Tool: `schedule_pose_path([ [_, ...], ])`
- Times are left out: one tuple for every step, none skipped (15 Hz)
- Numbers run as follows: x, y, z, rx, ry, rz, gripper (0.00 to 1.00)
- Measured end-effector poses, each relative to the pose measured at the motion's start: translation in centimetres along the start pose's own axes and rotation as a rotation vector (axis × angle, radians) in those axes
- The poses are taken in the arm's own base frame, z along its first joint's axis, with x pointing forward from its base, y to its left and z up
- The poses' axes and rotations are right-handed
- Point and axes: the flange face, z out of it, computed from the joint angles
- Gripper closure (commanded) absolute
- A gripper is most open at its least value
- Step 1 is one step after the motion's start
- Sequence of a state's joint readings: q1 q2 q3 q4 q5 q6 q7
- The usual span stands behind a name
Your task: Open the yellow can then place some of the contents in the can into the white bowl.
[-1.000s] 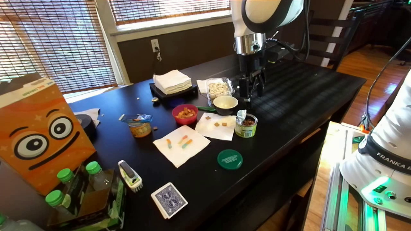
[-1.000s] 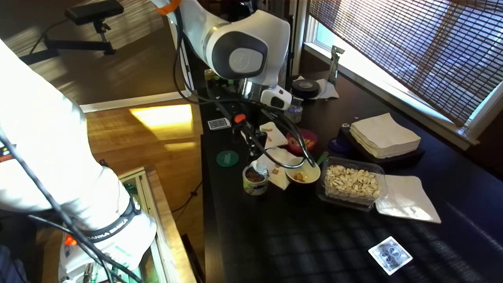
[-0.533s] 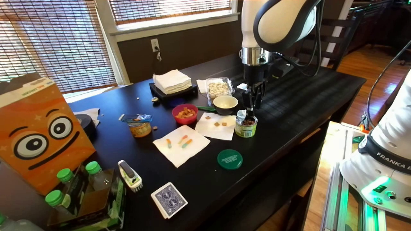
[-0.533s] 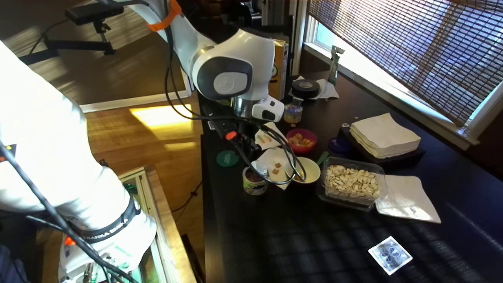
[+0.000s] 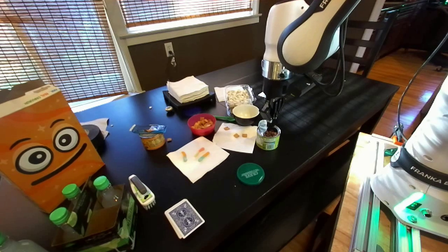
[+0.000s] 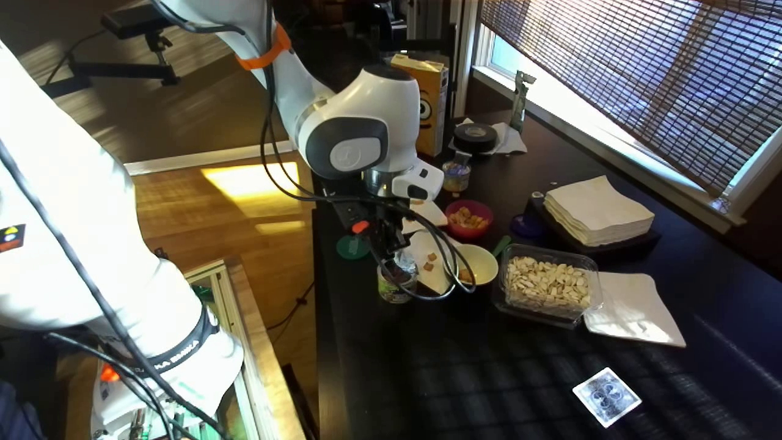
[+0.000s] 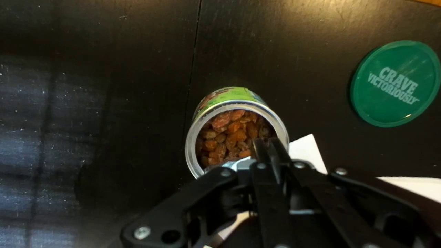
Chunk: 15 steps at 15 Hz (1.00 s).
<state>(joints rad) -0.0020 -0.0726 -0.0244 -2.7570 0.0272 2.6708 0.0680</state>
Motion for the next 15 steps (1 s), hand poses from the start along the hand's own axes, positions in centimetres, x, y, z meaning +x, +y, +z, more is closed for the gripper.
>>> schedule_pose_path([
  [0.0, 0.0, 0.5, -0.001, 0.000, 0.010, 0.76],
  [0.0, 0.1, 1.0, -0.003, -0.003, 0.018, 0.82],
  [0.0, 0.2, 1.5, -0.005, -0.007, 0.026, 0.86],
  [0.0, 0.3, 1.9, -0.008, -0.010, 0.033, 0.87],
  [-0.1, 0.3, 2.3, -0.010, -0.014, 0.042, 0.92],
  [-0.1, 0.4, 2.6, -0.011, -0.015, 0.050, 0.89],
  [-0.1, 0.4, 2.9, -0.013, -0.015, 0.057, 0.90],
  [-0.1, 0.4, 3.2, -0.015, -0.015, 0.061, 0.89],
  [-0.1, 0.4, 3.5, -0.018, -0.015, 0.066, 0.90],
  [-0.1, 0.5, 3.7, -0.022, -0.014, 0.071, 0.87],
  [-0.1, 0.5, 3.9, -0.027, -0.013, 0.074, 0.84],
  [-0.2, 0.6, 4.1, -0.032, -0.012, 0.078, 0.83],
  [-0.2, 0.7, 4.2, -0.037, -0.011, 0.082, 0.80],
  [-0.2, 0.8, 4.4, -0.041, -0.010, 0.086, 0.79],
  [-0.2, 0.9, 4.5, -0.045, -0.009, 0.091, 0.77],
])
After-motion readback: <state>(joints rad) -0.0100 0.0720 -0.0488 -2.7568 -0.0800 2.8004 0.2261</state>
